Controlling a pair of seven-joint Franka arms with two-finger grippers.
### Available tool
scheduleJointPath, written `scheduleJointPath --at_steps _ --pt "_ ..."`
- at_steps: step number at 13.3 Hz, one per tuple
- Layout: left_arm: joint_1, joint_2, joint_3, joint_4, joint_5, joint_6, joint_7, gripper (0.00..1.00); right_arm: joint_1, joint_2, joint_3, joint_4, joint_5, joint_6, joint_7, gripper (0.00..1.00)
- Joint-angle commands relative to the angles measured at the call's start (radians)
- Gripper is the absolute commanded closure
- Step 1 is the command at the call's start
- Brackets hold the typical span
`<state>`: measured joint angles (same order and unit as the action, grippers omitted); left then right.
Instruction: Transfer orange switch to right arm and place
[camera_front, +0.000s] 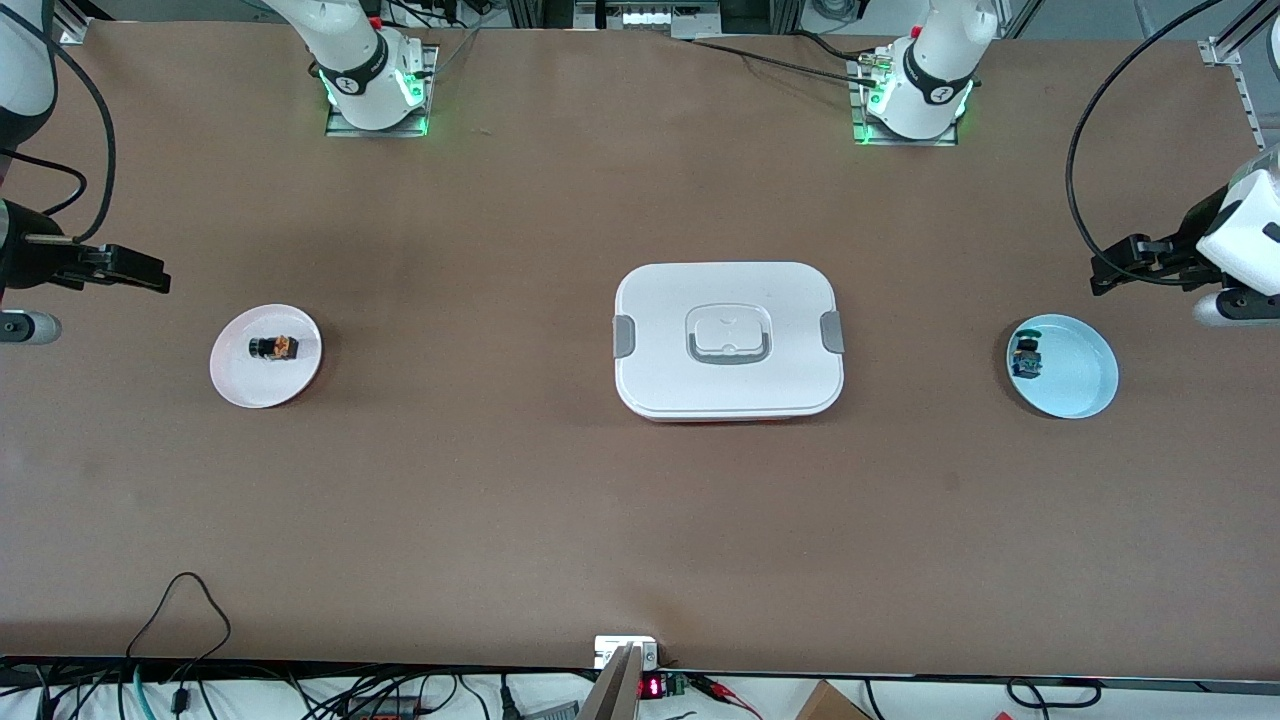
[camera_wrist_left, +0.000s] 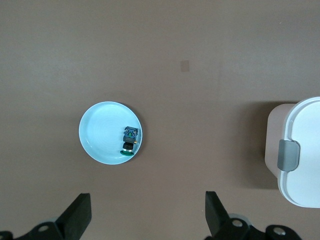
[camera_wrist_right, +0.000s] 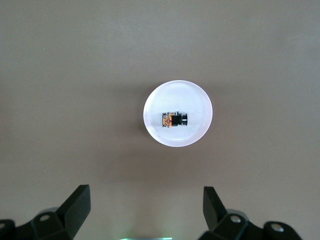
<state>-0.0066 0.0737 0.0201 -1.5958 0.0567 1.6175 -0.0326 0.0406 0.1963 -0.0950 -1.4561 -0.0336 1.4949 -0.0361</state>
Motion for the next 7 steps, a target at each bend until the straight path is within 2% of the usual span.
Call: scheduleJointPath --at_steps 1,4,7 --pt "0.005 0.003 -0.002 0.022 -0.018 -0.022 -0.009 0.0 0.004 -0.07 0.008 -0.096 -0.011 0.069 0.022 0.0" --pt "0.005 0.001 -0.002 0.022 -0.018 -0.022 -0.009 0.0 0.001 -0.178 0.008 -0.26 -0.002 0.185 0.016 0.0" --pt "0.005 0.003 -0.002 0.022 -0.018 -0.022 -0.01 0.0 0.002 -0.186 0.012 -0.254 0.003 0.147 0.021 0.0"
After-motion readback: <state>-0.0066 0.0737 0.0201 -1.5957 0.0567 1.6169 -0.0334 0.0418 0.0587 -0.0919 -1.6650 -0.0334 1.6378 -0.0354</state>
